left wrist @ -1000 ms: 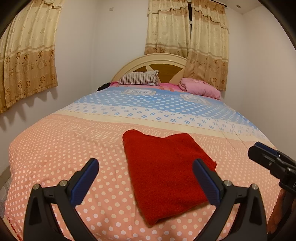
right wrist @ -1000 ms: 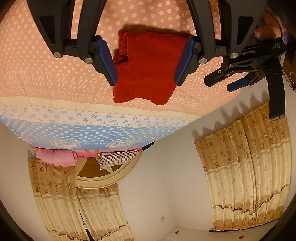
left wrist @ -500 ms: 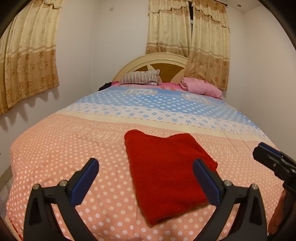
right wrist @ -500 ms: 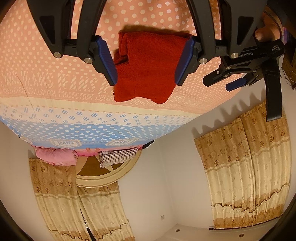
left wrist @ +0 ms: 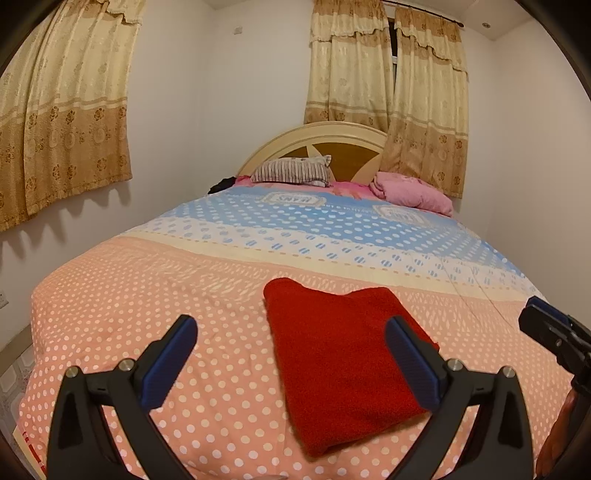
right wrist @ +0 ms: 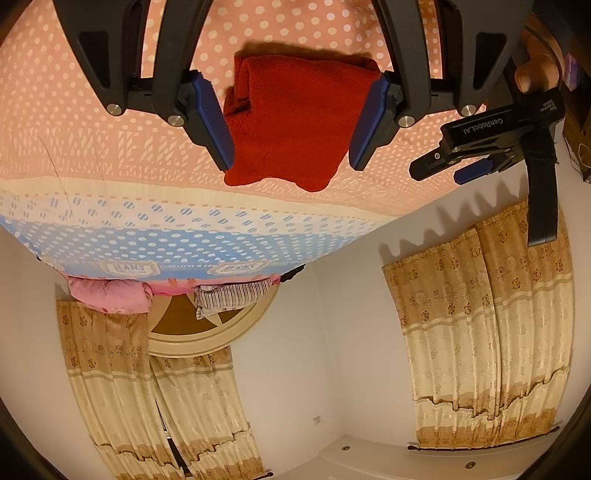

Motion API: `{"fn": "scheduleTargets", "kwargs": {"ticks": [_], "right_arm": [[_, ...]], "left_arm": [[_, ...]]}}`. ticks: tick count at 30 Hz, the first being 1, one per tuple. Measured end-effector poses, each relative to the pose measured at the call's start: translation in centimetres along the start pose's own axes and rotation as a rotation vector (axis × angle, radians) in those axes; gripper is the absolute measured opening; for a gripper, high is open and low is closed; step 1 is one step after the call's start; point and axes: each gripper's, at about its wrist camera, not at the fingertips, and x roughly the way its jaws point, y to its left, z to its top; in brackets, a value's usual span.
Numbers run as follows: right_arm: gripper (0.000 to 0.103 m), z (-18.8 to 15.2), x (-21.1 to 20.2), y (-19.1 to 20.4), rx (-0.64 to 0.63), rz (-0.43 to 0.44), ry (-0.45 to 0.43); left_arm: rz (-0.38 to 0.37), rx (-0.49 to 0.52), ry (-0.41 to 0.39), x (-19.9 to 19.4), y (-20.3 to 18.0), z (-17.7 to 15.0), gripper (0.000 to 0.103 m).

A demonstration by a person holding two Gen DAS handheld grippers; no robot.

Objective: Fold small clothes

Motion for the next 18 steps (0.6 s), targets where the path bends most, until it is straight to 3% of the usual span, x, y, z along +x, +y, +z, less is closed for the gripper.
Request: {"fn": "scheduleTargets", "kwargs": {"ticks": [18], "right_arm": [[0.066, -0.07, -0.48, 0.23, -0.021, 0.016, -0.011]], "left_arm": [[0.026, 0.016, -0.009, 0.12, 0.09, 0.07, 0.103]]}}
